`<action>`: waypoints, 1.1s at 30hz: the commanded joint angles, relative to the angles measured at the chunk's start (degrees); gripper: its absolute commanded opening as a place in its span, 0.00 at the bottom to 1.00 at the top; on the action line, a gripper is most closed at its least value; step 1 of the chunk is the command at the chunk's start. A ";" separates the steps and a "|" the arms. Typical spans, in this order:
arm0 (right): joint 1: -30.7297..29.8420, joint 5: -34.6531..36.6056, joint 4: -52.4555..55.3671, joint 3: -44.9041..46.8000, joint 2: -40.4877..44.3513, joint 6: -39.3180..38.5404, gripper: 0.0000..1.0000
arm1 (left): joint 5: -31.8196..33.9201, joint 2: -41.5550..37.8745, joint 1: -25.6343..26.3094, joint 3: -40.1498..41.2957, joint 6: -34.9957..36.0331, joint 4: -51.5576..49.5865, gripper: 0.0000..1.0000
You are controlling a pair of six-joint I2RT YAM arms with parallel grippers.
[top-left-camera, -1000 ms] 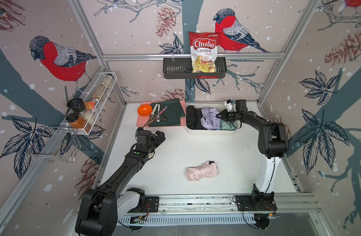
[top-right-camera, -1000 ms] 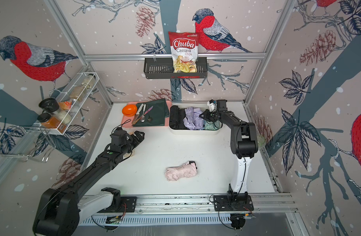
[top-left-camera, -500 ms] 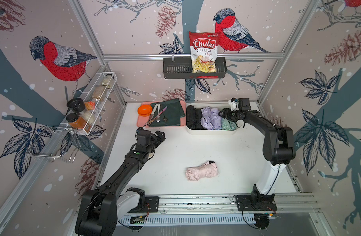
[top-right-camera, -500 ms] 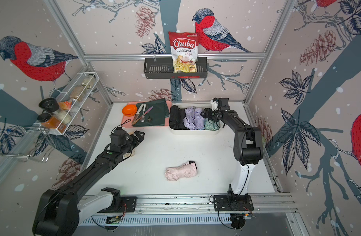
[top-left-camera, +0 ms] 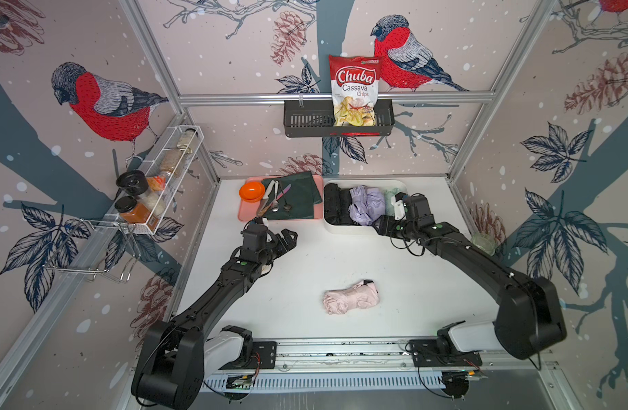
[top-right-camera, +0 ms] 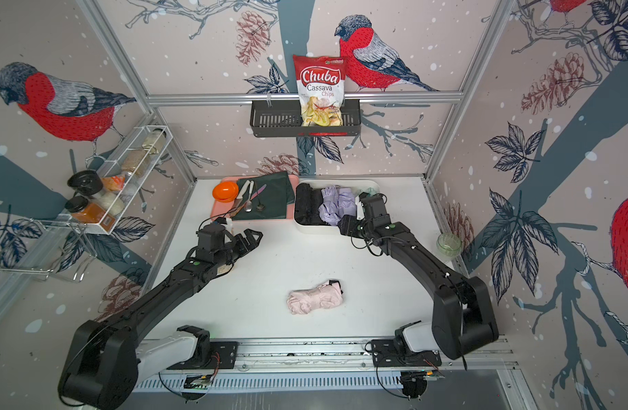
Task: Put the umbrella into the storage box
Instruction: Place the umbrella in the storage box, then pick up the umbrella from the center of the board.
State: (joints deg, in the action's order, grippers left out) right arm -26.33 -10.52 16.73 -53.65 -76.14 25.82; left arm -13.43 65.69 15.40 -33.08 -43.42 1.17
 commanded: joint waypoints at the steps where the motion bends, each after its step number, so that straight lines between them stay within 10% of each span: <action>1: -5.88 5.66 4.03 4.27 6.50 5.74 0.70 | -0.89 1.10 2.00 -0.41 3.73 2.08 0.96; 19: -41.76 -2.96 9.83 13.87 6.61 15.82 0.45 | -5.35 9.25 10.91 2.42 4.99 7.31 0.87; 33: -29.36 -2.76 7.92 18.02 -3.84 12.58 0.37 | -6.56 15.26 15.37 1.79 5.69 10.63 0.77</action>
State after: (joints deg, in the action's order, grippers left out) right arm -57.74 -15.62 26.00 -35.66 -78.94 40.18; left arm -19.42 80.20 29.98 -30.79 -38.94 8.80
